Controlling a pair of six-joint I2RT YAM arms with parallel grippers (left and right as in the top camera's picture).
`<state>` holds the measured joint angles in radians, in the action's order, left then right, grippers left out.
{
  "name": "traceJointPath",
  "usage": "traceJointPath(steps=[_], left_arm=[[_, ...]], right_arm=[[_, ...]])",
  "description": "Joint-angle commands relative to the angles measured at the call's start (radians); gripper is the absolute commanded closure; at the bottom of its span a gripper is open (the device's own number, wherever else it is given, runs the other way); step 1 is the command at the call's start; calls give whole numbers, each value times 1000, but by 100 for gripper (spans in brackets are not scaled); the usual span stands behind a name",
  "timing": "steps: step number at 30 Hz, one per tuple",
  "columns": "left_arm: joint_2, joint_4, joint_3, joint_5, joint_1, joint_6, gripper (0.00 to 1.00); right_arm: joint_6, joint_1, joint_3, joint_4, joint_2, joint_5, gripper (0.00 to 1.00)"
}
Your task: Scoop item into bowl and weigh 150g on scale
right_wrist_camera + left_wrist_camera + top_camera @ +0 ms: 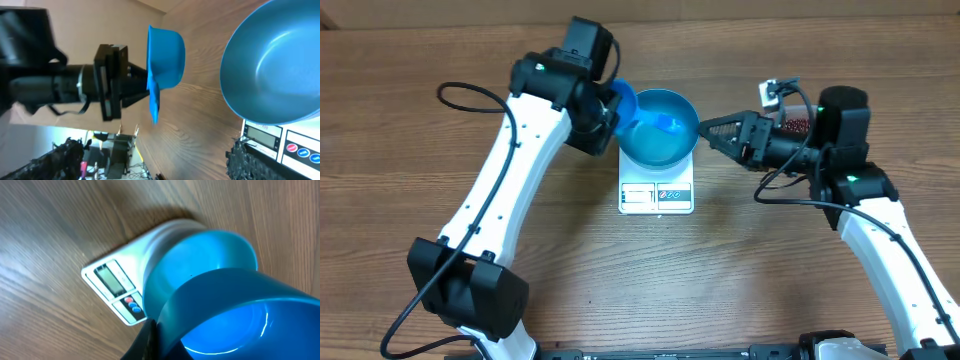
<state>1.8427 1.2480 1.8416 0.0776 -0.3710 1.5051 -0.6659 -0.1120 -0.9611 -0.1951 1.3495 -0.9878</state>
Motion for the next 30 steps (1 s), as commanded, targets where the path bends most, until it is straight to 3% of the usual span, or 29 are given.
traceJointPath(steps=[1,7,19,25,30], left_arm=[[-25,-1,23,-7,-32,83,96],[-25,0,23,-8,-81,159,96],[-25,-8,22,-8,-132,232,96],[-24,-26,22,-8,-153,232,95],[-24,-34,22,-8,-166,241,96]], right_arm=[[-45,-30,-22,7,-7,98,9],[-45,-50,-22,11,-7,122,18],[-45,-51,-22,16,-7,139,19],[-45,-51,-22,43,-7,139,34],[-45,-51,-22,45,-7,140,39]])
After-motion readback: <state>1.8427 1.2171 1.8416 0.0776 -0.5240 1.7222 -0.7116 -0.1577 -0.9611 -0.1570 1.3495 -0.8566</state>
